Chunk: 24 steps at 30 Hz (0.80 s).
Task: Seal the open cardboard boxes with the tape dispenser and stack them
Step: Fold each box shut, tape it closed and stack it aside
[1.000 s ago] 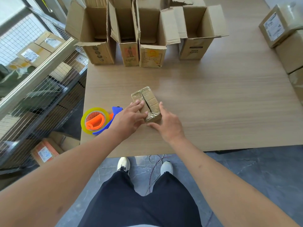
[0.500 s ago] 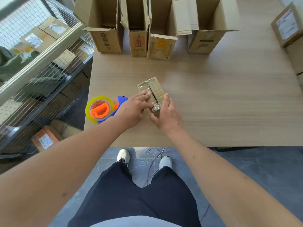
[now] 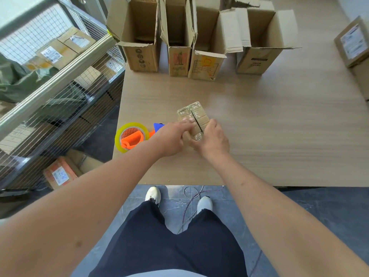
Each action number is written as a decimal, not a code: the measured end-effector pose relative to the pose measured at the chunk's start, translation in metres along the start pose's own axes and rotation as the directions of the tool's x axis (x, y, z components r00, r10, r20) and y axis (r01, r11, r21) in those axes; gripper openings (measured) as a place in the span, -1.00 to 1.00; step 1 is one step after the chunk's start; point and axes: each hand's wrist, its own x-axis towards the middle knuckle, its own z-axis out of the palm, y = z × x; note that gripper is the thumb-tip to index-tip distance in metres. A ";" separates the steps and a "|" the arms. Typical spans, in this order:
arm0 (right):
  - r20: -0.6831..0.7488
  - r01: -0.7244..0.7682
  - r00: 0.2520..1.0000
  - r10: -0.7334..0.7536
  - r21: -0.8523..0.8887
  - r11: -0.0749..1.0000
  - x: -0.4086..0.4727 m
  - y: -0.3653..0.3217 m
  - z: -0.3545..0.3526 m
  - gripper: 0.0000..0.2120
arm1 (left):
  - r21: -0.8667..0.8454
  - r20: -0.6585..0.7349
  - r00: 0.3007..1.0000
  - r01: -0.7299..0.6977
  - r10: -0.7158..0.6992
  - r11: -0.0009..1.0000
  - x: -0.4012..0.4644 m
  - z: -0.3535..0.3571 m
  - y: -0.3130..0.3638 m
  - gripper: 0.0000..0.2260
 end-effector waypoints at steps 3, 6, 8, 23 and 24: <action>0.027 0.002 1.000 0.002 -0.127 0.992 0.005 -0.010 0.002 0.17 | 0.082 -0.062 0.998 0.006 -0.001 0.997 0.001 -0.006 -0.001 -0.40; 0.023 0.093 0.996 -0.090 -0.220 0.971 0.008 -0.023 -0.001 0.22 | 0.232 -0.114 0.992 0.079 -0.053 0.970 0.003 -0.016 -0.007 -0.41; 0.070 0.164 0.986 -0.153 -0.182 0.970 0.011 -0.028 -0.003 0.07 | 0.298 -0.127 0.988 0.119 -0.085 0.947 0.003 -0.024 -0.013 -0.41; -0.083 0.049 0.995 -0.055 -0.073 0.996 -0.008 -0.085 -0.085 -0.16 | 0.442 -0.101 0.995 0.023 0.024 0.897 -0.009 -0.123 -0.013 -0.42; -0.103 0.031 0.994 -0.038 -0.070 0.997 -0.010 -0.090 -0.094 -0.16 | 0.453 -0.108 0.993 0.010 0.043 0.892 -0.011 -0.133 -0.010 -0.42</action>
